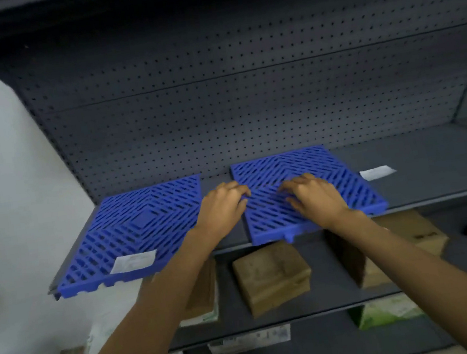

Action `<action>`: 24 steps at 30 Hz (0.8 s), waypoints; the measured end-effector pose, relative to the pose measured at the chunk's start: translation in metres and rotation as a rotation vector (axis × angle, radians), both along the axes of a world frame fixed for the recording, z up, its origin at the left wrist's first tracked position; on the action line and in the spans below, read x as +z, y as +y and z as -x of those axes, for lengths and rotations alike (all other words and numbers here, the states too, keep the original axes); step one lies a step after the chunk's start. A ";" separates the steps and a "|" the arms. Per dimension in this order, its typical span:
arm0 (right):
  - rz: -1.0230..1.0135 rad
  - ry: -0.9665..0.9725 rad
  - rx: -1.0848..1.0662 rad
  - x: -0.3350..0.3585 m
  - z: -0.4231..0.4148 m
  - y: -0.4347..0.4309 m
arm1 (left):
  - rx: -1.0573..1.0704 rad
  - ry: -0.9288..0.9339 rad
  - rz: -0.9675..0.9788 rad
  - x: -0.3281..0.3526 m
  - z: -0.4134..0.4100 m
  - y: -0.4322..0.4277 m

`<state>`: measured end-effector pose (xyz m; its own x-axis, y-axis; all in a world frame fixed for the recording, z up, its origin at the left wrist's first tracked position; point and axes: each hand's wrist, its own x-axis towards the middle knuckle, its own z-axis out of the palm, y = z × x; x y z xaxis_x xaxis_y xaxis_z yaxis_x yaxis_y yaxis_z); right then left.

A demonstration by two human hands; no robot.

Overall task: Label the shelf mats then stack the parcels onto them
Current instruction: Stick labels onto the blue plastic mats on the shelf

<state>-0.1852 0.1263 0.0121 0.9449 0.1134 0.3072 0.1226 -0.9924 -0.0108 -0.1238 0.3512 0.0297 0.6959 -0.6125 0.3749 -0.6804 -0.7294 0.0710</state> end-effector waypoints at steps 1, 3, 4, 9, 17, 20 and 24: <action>-0.014 0.001 -0.032 0.000 0.006 -0.019 | -0.018 0.010 0.008 0.000 -0.001 -0.019; -0.030 0.004 -0.085 0.000 0.015 -0.055 | -0.046 0.016 0.013 0.000 -0.001 -0.057; -0.024 0.007 -0.105 0.000 0.018 -0.073 | -0.057 0.012 0.009 -0.001 0.000 -0.076; -0.062 0.026 -0.149 0.000 0.025 -0.157 | -0.062 0.010 0.003 0.000 0.002 -0.171; -0.029 0.105 -0.179 -0.013 0.022 -0.278 | -0.045 0.060 -0.071 -0.010 0.003 -0.301; -0.046 0.141 -0.103 -0.016 0.010 -0.301 | 0.003 0.103 -0.124 -0.020 0.002 -0.329; -0.080 0.157 -0.004 -0.019 -0.008 -0.304 | 0.074 0.111 -0.206 -0.028 -0.002 -0.349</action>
<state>-0.1774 -0.1777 -0.0070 0.9823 0.0906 0.1639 0.1092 -0.9881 -0.1082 -0.1219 0.0025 0.0015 0.7719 -0.6137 0.1657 -0.6206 -0.7840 -0.0131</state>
